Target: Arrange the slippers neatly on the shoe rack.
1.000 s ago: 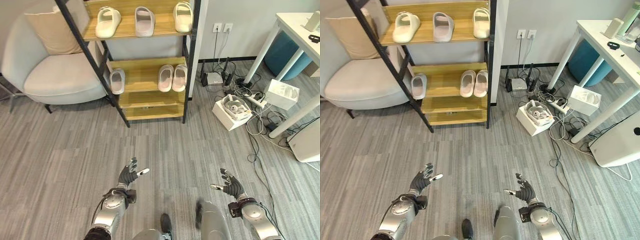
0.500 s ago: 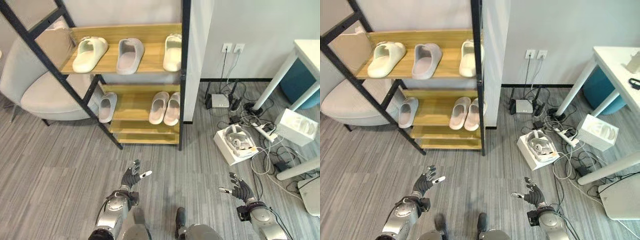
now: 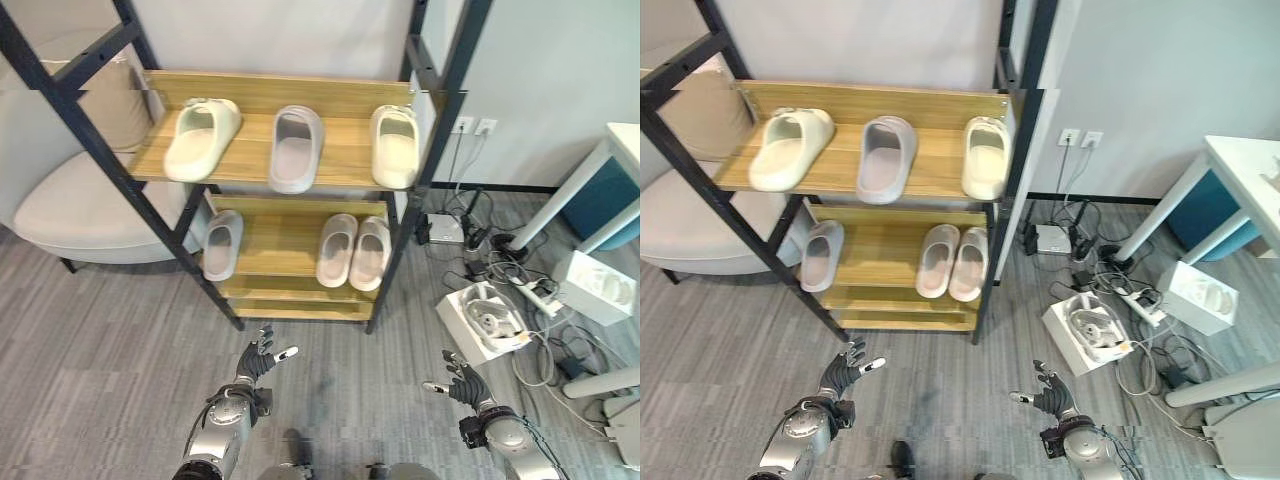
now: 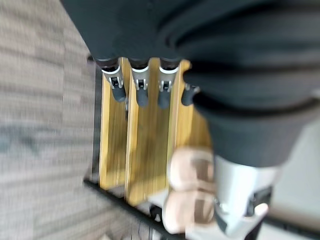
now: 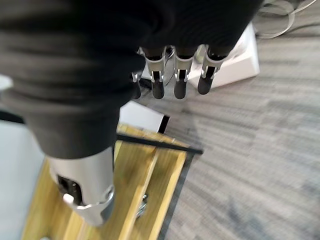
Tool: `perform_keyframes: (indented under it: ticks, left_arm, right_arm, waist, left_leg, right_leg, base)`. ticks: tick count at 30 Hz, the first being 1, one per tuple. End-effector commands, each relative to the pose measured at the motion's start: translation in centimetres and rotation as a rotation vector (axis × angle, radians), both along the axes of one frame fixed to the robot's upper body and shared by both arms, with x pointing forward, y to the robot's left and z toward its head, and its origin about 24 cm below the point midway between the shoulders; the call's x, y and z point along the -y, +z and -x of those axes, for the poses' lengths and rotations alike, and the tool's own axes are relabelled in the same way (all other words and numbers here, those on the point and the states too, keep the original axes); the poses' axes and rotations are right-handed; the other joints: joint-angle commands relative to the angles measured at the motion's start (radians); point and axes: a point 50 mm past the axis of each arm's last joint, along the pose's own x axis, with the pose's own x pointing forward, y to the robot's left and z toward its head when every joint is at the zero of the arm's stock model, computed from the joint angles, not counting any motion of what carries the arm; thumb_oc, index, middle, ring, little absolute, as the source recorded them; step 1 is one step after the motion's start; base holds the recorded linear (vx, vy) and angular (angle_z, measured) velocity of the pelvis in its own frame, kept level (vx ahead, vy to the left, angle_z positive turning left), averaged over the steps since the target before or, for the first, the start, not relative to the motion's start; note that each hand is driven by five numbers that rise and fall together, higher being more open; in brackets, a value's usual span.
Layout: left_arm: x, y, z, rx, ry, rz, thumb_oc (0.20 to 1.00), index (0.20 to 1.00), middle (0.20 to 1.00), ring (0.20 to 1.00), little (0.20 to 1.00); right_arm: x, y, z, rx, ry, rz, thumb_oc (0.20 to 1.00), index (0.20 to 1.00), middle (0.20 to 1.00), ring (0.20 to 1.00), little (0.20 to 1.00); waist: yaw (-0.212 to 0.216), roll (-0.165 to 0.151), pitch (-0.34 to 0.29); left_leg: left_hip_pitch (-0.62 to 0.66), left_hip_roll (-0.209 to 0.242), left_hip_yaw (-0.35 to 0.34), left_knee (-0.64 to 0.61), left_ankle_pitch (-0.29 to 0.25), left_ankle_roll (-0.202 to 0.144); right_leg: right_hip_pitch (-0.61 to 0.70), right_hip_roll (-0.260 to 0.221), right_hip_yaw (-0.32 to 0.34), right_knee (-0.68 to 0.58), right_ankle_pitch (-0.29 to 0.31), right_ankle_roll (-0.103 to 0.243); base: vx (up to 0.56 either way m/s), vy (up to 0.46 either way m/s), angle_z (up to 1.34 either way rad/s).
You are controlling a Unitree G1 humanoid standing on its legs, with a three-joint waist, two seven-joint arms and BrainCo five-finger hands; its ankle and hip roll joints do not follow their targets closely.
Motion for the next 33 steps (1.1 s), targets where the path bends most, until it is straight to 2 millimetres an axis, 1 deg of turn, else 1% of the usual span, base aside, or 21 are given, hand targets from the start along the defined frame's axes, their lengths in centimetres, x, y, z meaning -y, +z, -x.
perform_keyframes:
  ticks: [1, 2, 3, 4, 5, 6, 7, 8, 9, 10, 11, 13, 14, 15, 17, 18, 22, 25, 26, 27, 33]
  left_arm:
    - [-1.2, 2.4, -1.7, 0.123, 0.008, -0.04, 1.0, 1.0, 1.0, 1.0, 1.0]
    - [-1.3, 2.4, -1.7, 0.123, 0.002, -0.045, 1.0, 1.0, 1.0, 1.0, 1.0]
    - [-0.9, 2.6, -2.0, 0.132, 0.002, -0.026, 1.0, 1.0, 1.0, 1.0, 1.0]
    - [-0.9, 2.6, -2.0, 0.132, 0.002, -0.026, 1.0, 1.0, 1.0, 1.0, 1.0]
    - [-0.8, 2.4, -1.8, 0.13, -0.002, -0.016, 1.0, 1.0, 1.0, 1.0, 1.0]
    - [-0.5, 2.5, -1.8, 0.137, 0.004, 0.013, 1.0, 1.0, 1.0, 1.0, 1.0]
    - [-0.5, 2.5, -1.8, 0.137, 0.004, 0.014, 1.0, 1.0, 1.0, 1.0, 1.0]
    - [-0.1, 2.6, -2.0, 0.145, 0.007, 0.032, 1.0, 1.0, 1.0, 1.0, 1.0]
    - [0.2, 2.5, -2.0, 0.141, 0.005, 0.044, 1.0, 1.0, 1.0, 1.0, 1.0]
    - [0.3, 2.3, -1.8, 0.133, 0.002, 0.047, 1.0, 1.0, 1.0, 1.0, 1.0]
    - [0.2, 2.0, -1.3, 0.117, 0.005, 0.046, 1.0, 1.0, 1.0, 1.0, 1.0]
    - [0.3, 1.8, -1.0, 0.106, 0.004, 0.042, 1.0, 1.0, 1.0, 1.0, 1.0]
    - [0.3, 1.7, -1.0, 0.099, 0.005, 0.041, 1.0, 1.0, 1.0, 1.0, 1.0]
    - [0.3, 1.6, -0.9, 0.096, 0.008, 0.04, 1.0, 1.0, 1.0, 1.0, 1.0]
    - [0.2, 1.5, -0.7, 0.094, 0.015, 0.044, 1.0, 1.0, 1.0, 1.0, 1.0]
    - [0.4, 1.3, -0.5, 0.085, 0.004, 0.045, 1.0, 1.0, 1.0, 1.0, 1.0]
    - [0.4, 1.6, -0.9, 0.099, -0.03, 0.028, 1.0, 1.0, 1.0, 1.0, 1.0]
    - [0.3, 1.9, -1.1, 0.108, -0.045, 0.011, 1.0, 1.0, 1.0, 1.0, 1.0]
    - [0.3, 1.9, -1.1, 0.108, -0.045, 0.011, 1.0, 1.0, 1.0, 1.0, 1.0]
    - [0.0, 1.8, -1.1, 0.102, -0.047, -0.002, 1.0, 1.0, 1.0, 1.0, 1.0]
    - [0.1, 1.7, -1.1, 0.101, -0.055, -0.002, 1.0, 1.0, 1.0, 1.0, 1.0]
  right_arm:
    - [-0.6, 1.1, -1.0, 0.074, -0.001, -0.021, 1.0, 1.0, 1.0, 1.0, 1.0]
    - [-0.7, 1.0, -0.9, 0.07, 0.0, -0.024, 1.0, 1.0, 1.0, 1.0, 1.0]
    - [-0.3, 1.3, -1.2, 0.087, -0.009, -0.018, 1.0, 1.0, 1.0, 1.0, 1.0]
    - [-0.3, 1.3, -1.2, 0.087, -0.009, -0.018, 1.0, 1.0, 1.0, 1.0, 1.0]
    - [-0.2, 1.3, -0.9, 0.084, -0.009, -0.022, 1.0, 1.0, 1.0, 1.0, 1.0]
    - [0.3, 1.4, -0.8, 0.086, -0.01, -0.02, 1.0, 1.0, 1.0, 1.0, 1.0]
    - [0.3, 1.4, -0.8, 0.086, -0.01, -0.02, 1.0, 1.0, 1.0, 1.0, 1.0]
    - [0.8, 1.5, -0.9, 0.081, -0.013, -0.003, 1.0, 1.0, 1.0, 1.0, 1.0]
    - [1.2, 1.5, -0.8, 0.074, -0.013, 0.012, 1.0, 1.0, 1.0, 1.0, 1.0]
    - [1.4, 1.4, -0.7, 0.068, -0.018, 0.015, 1.0, 1.0, 1.0, 1.0, 1.0]
    - [1.8, 1.5, -0.4, 0.068, -0.024, 0.022, 1.0, 1.0, 1.0, 1.0, 1.0]
    - [2.1, 1.5, -0.5, 0.071, -0.033, 0.037, 1.0, 1.0, 1.0, 1.0, 1.0]
    - [2.2, 1.4, -0.5, 0.067, -0.036, 0.046, 1.0, 1.0, 1.0, 1.0, 1.0]
    - [2.2, 1.5, -0.6, 0.066, -0.036, 0.05, 1.0, 1.0, 1.0, 1.0, 1.0]
    - [2.0, 1.3, -0.5, 0.057, -0.019, 0.047, 1.0, 1.0, 1.0, 1.0, 1.0]
    - [2.0, 1.3, -0.3, 0.055, -0.015, 0.047, 1.0, 1.0, 1.0, 1.0, 1.0]
    - [1.0, 1.2, -1.0, 0.064, -0.011, 0.027, 1.0, 1.0, 1.0, 1.0, 1.0]
    - [0.2, 1.2, -1.5, 0.071, 0.011, 0.014, 1.0, 1.0, 1.0, 1.0, 1.0]
    - [0.2, 1.2, -1.5, 0.071, 0.011, 0.014, 1.0, 1.0, 1.0, 1.0, 1.0]
    - [-0.4, 1.1, -1.5, 0.066, 0.026, 0.007, 1.0, 1.0, 1.0, 1.0, 1.0]
    - [-0.3, 0.5, -0.8, 0.042, -0.001, 0.004, 1.0, 1.0, 1.0, 1.0, 1.0]
  waist:
    - [0.0, -0.041, 0.047]
    - [-0.007, -0.032, 0.052]
    - [-0.042, -0.025, 0.069]
    - [-0.042, -0.025, 0.069]
    - [-0.044, -0.034, 0.05]
    - [-0.036, -0.038, 0.047]
    - [-0.038, -0.037, 0.046]
    - [-0.029, -0.042, 0.058]
    - [-0.025, -0.044, 0.059]
    - [-0.026, -0.044, 0.052]
    - [-0.018, -0.042, 0.039]
    - [-0.004, -0.031, 0.039]
    - [0.0, -0.025, 0.04]
    - [0.005, -0.019, 0.04]
    - [0.002, -0.002, 0.026]
    - [-0.006, 0.009, 0.008]
    - [0.004, -0.001, 0.001]
    - [0.01, -0.008, -0.002]
    - [0.011, -0.009, -0.002]
    - [0.009, -0.015, -0.012]
    - [0.004, -0.02, -0.019]
  left_leg:
    - [0.064, 0.069, 0.011, 0.009, -0.063, -0.111]
    - [0.084, 0.07, 0.013, -0.001, -0.069, -0.11]
    - [0.133, 0.057, 0.001, 0.007, -0.11, -0.121]
    - [0.133, 0.057, 0.001, 0.007, -0.11, -0.121]
    - [0.135, 0.058, -0.007, 0.076, -0.141, -0.132]
    - [0.087, 0.077, -0.018, 0.2, -0.131, -0.157]
    - [0.081, 0.079, -0.021, 0.21, -0.135, -0.158]
    - [0.013, 0.099, -0.051, 0.328, -0.094, -0.181]
    - [-0.011, 0.112, -0.047, 0.325, -0.083, -0.186]
    - [-0.016, 0.121, -0.038, 0.284, -0.09, -0.184]
    - [-0.022, 0.149, -0.036, 0.211, -0.064, -0.191]
    - [-0.057, 0.209, -0.065, 0.117, 0.029, -0.213]
    - [-0.06, 0.235, -0.079, 0.07, 0.064, -0.223]
    - [-0.064, 0.249, -0.096, 0.047, 0.082, -0.23]
    - [-0.025, 0.243, -0.113, 0.009, 0.059, -0.239]
    - [-0.004, 0.219, -0.103, -0.001, 0.043, -0.239]
    - [0.026, 0.164, -0.085, -0.001, 0.006, -0.208]
    - [0.044, 0.136, -0.07, -0.001, -0.02, -0.184]
    - [0.045, 0.135, -0.069, -0.001, -0.02, -0.183]
    - [0.061, 0.114, -0.054, -0.001, -0.041, -0.169]
    - [0.075, 0.067, -0.043, -0.001, -0.081, -0.138]
  right_leg:
    - [-0.018, -0.119, 0.074, -0.056, 0.23, 0.107]
    - [-0.058, -0.089, 0.069, -0.029, 0.206, 0.091]
    - [-0.126, 0.01, -0.04, -0.19, 0.166, 0.073]
    - [-0.126, 0.01, -0.04, -0.191, 0.166, 0.072]
    - [-0.048, 0.037, -0.013, -0.282, 0.155, 0.049]
    - [-0.009, 0.042, -0.021, -0.301, 0.142, 0.029]
    - [-0.009, 0.043, -0.024, -0.302, 0.143, 0.028]
    - [0.019, 0.04, -0.037, -0.314, 0.131, 0.009]
    - [0.036, 0.036, -0.048, -0.327, 0.123, 0.007]
    - [0.053, 0.032, -0.058, -0.34, 0.116, 0.011]
    - [0.072, 0.025, -0.061, -0.351, 0.105, 0.017]
    - [0.084, 0.02, -0.062, -0.344, 0.08, 0.019]
    - [0.089, 0.017, -0.061, -0.339, 0.07, 0.022]
    - [0.094, 0.013, -0.058, -0.335, 0.061, 0.024]
    - [0.095, 0.004, -0.043, -0.323, 0.057, 0.038]
    - [0.109, -0.017, -0.031, -0.331, 0.071, 0.051]
    - [0.094, -0.065, 0.009, -0.318, 0.105, 0.076]
    - [0.087, -0.089, 0.029, -0.319, 0.129, 0.091]
    - [0.087, -0.09, 0.03, -0.319, 0.129, 0.092]
    - [0.088, -0.106, 0.038, -0.33, 0.15, 0.105]
    - [0.082, -0.142, 0.043, -0.343, 0.203, 0.135]
  base:
    - [0.09, 0.115, 0.21]
    - [0.37, -0.093, 0.1]
    - [0.35, -0.127, -0.09]
    - [0.45, -0.315, 0.28]
    - [0.27, -0.247, 0.83]
    - [0.27, -0.252, 1.04]
    - [0.14, -0.178, 0.65]
    - [0.08, -0.067, 0.34]
    - [0.15, -0.04, 0.39]
    - [0.23, 0.088, 0.4]
    - [0.27, 0.15, 0.47]
    - [0.22, 0.172, 0.11]
    - [0.18, 0.173, -0.2]
    - [0.18, 0.223, -0.24]
    - [0.2, 0.263, -0.48]
    - [0.21, 0.311, -0.66]
    - [0.11, 0.236, -0.15]
    - [0.06, 0.157, -0.11]
    - [0.08, 0.146, -0.11]
    - [0.08, 0.135, 0.05]
    - [0.06, 0.128, -0.13]
